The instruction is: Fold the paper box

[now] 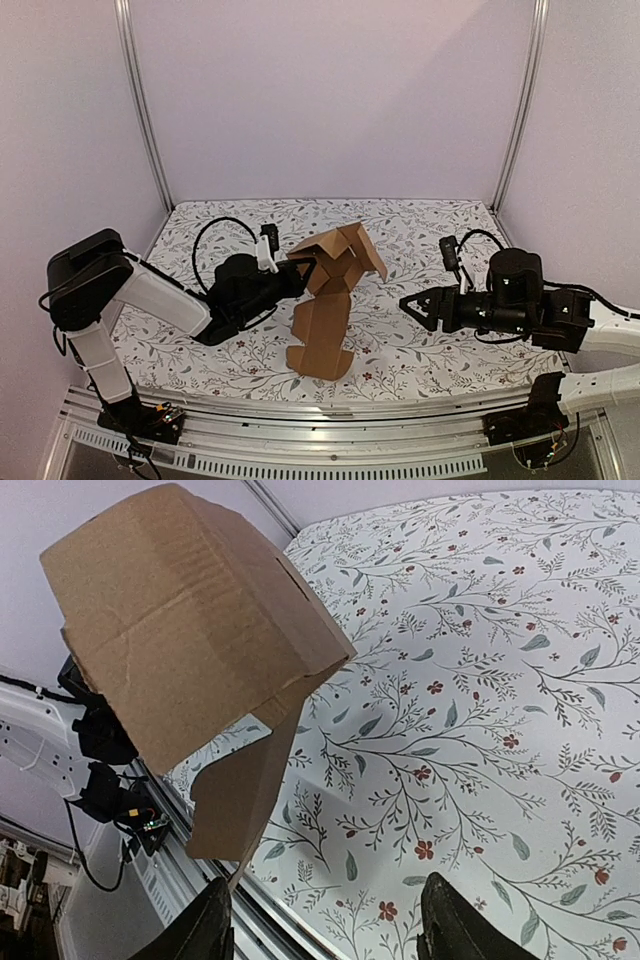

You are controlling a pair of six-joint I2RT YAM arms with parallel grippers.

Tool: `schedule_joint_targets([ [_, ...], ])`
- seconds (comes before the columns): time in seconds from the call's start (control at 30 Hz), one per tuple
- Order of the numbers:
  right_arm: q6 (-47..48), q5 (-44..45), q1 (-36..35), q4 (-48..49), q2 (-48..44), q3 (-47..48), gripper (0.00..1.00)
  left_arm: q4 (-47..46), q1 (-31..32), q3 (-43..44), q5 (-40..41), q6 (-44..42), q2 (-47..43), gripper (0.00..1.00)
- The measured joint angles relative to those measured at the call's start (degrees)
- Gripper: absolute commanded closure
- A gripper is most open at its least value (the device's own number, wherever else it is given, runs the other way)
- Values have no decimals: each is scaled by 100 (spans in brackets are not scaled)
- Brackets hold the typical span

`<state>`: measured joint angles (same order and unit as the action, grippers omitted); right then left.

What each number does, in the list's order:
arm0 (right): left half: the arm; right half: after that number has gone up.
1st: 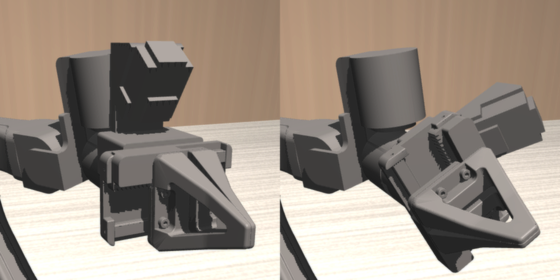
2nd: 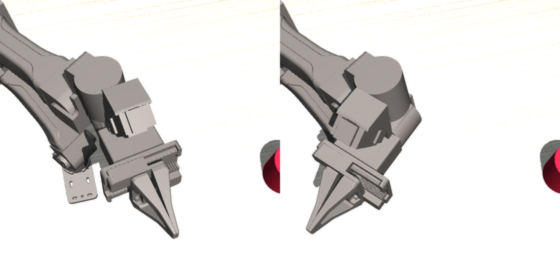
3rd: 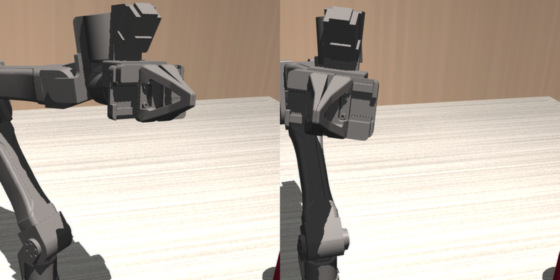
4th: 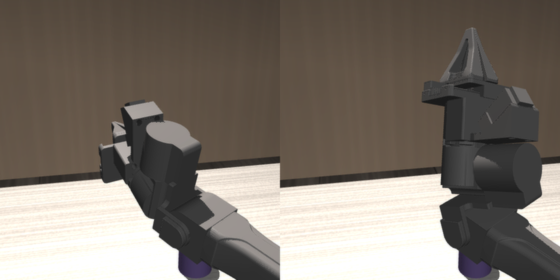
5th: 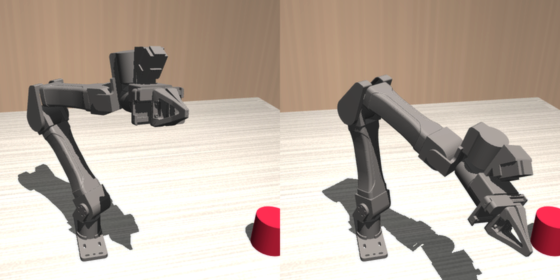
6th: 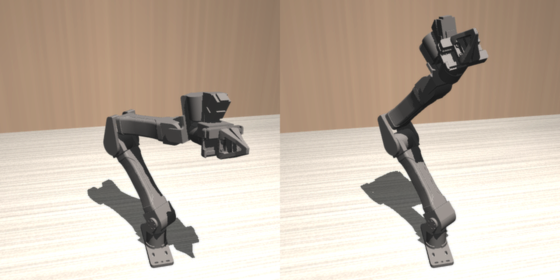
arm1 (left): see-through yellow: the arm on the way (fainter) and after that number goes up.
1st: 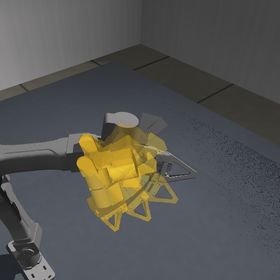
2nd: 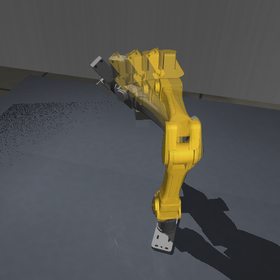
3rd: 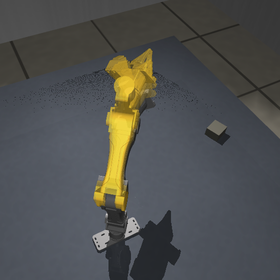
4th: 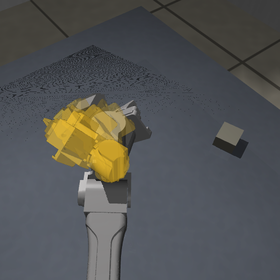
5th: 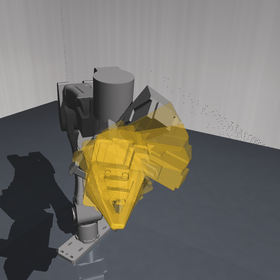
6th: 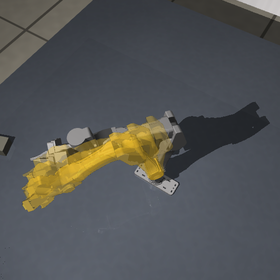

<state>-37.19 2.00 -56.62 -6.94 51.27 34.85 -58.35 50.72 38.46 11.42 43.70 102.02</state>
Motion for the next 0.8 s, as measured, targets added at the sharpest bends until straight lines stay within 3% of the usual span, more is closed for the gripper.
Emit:
schedule_joint_targets([
  [0.13,542,70,0,-977,-505,199,37,96,-2,0,-9,-273,0,100],
  [0.3,1185,225,9,-1753,-503,828,40,122,-26,-17,-168,-566,0,100],
  [0.8,2302,-614,157,-1952,691,1895,47,81,-96,-44,-1263,-815,0,100],
])
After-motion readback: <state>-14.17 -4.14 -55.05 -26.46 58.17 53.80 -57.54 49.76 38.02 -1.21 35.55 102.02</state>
